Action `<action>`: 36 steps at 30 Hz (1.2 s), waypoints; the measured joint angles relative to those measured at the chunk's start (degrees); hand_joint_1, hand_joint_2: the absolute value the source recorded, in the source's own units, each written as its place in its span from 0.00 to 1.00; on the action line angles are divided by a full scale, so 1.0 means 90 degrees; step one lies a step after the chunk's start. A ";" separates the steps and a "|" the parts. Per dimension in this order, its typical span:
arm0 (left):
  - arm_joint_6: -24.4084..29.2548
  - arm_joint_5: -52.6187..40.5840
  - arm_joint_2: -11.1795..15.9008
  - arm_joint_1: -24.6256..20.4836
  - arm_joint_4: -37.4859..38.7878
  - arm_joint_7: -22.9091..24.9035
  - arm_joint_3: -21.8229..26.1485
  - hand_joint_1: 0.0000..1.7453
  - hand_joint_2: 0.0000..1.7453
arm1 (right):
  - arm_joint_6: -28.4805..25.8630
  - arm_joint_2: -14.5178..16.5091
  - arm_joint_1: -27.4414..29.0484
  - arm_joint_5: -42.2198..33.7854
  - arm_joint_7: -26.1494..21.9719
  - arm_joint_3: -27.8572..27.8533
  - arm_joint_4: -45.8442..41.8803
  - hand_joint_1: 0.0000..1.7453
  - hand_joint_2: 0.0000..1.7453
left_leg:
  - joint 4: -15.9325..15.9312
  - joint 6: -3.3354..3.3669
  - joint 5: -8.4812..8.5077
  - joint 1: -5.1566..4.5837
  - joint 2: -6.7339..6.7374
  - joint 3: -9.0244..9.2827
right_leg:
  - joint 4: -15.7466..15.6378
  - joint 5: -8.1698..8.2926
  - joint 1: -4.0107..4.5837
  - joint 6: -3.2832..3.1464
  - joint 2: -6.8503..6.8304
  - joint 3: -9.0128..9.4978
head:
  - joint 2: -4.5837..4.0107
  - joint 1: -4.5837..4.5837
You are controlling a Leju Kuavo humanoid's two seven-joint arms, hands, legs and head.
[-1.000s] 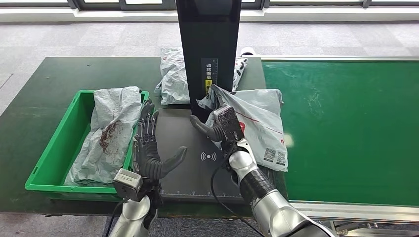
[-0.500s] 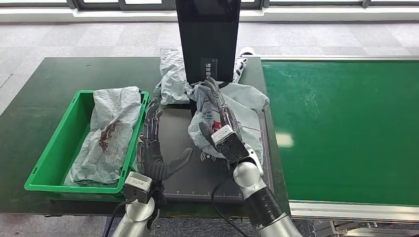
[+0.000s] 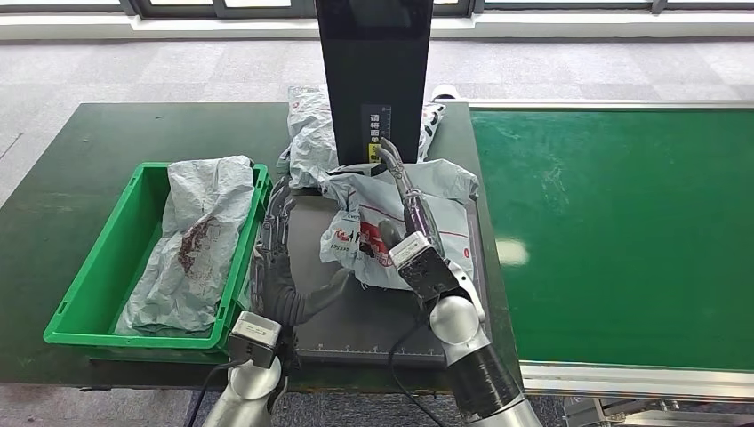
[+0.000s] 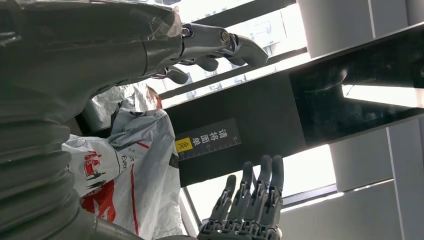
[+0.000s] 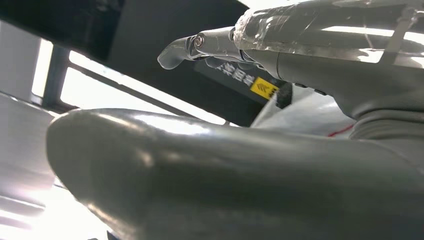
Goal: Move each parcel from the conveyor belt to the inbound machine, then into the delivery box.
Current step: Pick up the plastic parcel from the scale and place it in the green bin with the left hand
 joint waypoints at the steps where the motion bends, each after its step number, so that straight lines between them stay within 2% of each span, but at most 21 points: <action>1: 0.0020 -0.0037 -0.0001 0.0000 0.0001 0.0000 0.0001 0.00 1.00 | 0.0090 0.0002 0.0016 0.0055 0.0030 -0.0030 -0.0004 0.00 0.00 | 0.0000 0.0000 0.0000 0.0000 0.0000 0.0000 | 0.0000 0.0000 0.0000 0.0000 0.0000 0.0000 | 0.0000 0.0000; 6: 0.0144 -0.0074 -0.0001 0.0002 -0.0025 -0.0002 0.0001 0.00 1.00 | 0.0300 0.0004 0.0017 0.0116 0.0282 -0.0086 0.0107 0.00 0.00 | 0.0000 0.0000 0.0000 0.0000 -0.0001 -0.0001 | 0.0000 0.0000 0.0000 0.0000 -0.0001 0.0002 | 0.0001 -0.0001; 10: 0.0202 -0.0035 -0.0001 0.0008 -0.0079 -0.0002 0.0002 0.00 1.00 | 0.0018 0.0004 -0.0027 0.0264 0.0329 -0.0195 0.0335 0.00 1.00 | 0.0001 0.0001 0.0001 0.0000 -0.0001 0.0001 | 0.0000 0.0000 0.0000 0.0000 0.0000 0.0003 | 0.0000 -0.0001; 12: 0.0253 -0.0207 -0.0001 0.0007 -0.0090 -0.0002 0.0002 0.00 1.00 | -0.0705 0.0005 0.0045 0.0447 0.0079 -0.0231 0.0268 0.00 1.00 | 0.0003 0.0001 0.0002 0.0000 -0.0004 0.0002 | 0.0000 0.0001 0.0000 0.0000 -0.0001 0.0004 | 0.0000 0.0000; 15: 0.0418 -0.0833 -0.0002 -0.0074 0.0032 -0.0002 0.0002 0.00 1.00 | -0.2335 0.0007 0.0408 0.0922 -0.0144 -0.0208 -0.0449 0.00 1.00 | 0.0005 0.0001 0.0001 -0.0001 -0.0007 0.0000 | 0.0000 0.0000 -0.0001 0.0001 -0.0003 0.0003 | -0.0002 0.0000; 17: 0.0698 -0.1483 -0.0030 -0.0344 0.0352 0.0021 0.0002 0.00 1.00 | -0.3162 0.0001 0.0704 0.1282 -0.0167 -0.0127 -0.1119 0.00 1.00 | 0.0005 0.0001 0.0000 -0.0002 -0.0008 -0.0005 | 0.0000 -0.0001 -0.0002 0.0001 -0.0005 -0.0001 | -0.0001 0.0000; 18: 0.0927 -0.1877 -0.0064 -0.0553 0.0611 0.0076 -0.0002 0.00 1.00 | -0.3373 -0.0006 0.0816 0.1460 -0.0173 -0.0083 -0.1442 0.00 1.00 | 0.0005 0.0001 0.0000 -0.0002 -0.0008 -0.0007 | 0.0000 -0.0001 -0.0003 0.0001 -0.0007 -0.0003 | -0.0001 0.0001; 22: 0.1812 -0.2949 -0.0256 -0.1347 0.1685 0.0435 -0.0116 0.00 1.00 | -0.3550 -0.0040 0.1023 0.1993 -0.0196 0.0023 -0.2477 0.00 1.00 | 0.0006 0.0002 0.0000 -0.0003 -0.0004 -0.0005 | 0.0000 0.0004 -0.0005 0.0005 -0.0004 0.0000 | -0.0001 0.0002; 25: 0.2030 -0.3185 -0.0373 -0.1669 0.2237 0.0592 -0.0199 0.00 1.00 | -0.3561 -0.0067 0.1106 0.2029 -0.0194 0.0029 -0.2899 0.00 1.00 | 0.0007 0.0003 0.0002 -0.0003 -0.0004 -0.0003 | 0.0000 0.0008 -0.0005 0.0008 -0.0003 0.0002 | -0.0001 0.0003; 32: 0.2460 -0.3578 -0.0469 -0.2380 0.3747 0.1463 -0.0595 0.00 1.00 | -0.3562 -0.0135 0.1253 0.1786 -0.0192 0.0158 -0.3214 0.00 1.00 | 0.0007 0.0005 0.0006 -0.0002 -0.0003 -0.0003 | 0.0000 0.0011 -0.0003 0.0006 -0.0003 0.0004 | 0.0000 0.0002; 36: 0.2693 -0.4226 -0.0481 -0.2757 0.4745 0.2247 -0.0785 0.00 1.00 | -0.3562 -0.0143 0.1239 0.1811 -0.0192 0.0266 -0.3246 0.00 1.00 | 0.0006 0.0005 0.0006 -0.0002 -0.0003 -0.0003 | 0.0000 0.0011 -0.0002 0.0006 -0.0002 0.0004 | 0.0000 0.0002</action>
